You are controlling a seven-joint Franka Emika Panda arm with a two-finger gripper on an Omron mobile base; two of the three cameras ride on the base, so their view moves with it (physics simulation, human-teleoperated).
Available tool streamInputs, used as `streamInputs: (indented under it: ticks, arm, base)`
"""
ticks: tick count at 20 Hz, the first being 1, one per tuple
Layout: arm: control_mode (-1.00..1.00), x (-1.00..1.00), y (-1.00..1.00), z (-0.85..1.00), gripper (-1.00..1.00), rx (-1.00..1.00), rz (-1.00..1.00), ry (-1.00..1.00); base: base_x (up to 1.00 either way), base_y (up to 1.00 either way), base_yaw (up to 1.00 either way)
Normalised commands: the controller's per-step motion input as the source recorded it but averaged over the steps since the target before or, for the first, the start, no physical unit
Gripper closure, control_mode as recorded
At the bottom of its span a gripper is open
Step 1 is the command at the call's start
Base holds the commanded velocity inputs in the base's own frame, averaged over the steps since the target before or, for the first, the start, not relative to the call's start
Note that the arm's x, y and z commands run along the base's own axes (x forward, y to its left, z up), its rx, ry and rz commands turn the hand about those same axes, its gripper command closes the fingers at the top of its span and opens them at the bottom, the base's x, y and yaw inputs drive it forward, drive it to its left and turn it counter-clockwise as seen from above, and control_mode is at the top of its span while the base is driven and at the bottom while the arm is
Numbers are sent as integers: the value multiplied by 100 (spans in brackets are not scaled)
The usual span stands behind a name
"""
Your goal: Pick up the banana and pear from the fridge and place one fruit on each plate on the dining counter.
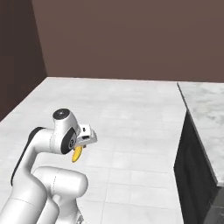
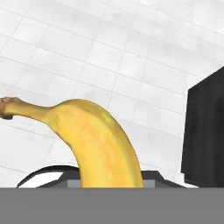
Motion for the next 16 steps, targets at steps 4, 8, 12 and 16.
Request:
streamInputs:
  ticks: [4, 8, 12, 16]
  arm:
    - [100, 0, 0, 0, 100, 0, 0, 0]
    - [100, 0, 0, 0, 100, 0, 0, 0]
    - [100, 0, 0, 0, 100, 0, 0, 0]
    - [100, 0, 0, 0, 100, 0, 0, 0]
  base:
    - [100, 74, -34]
    - [100, 60, -37]
    - [100, 56, -48]
    - [100, 51, -52]
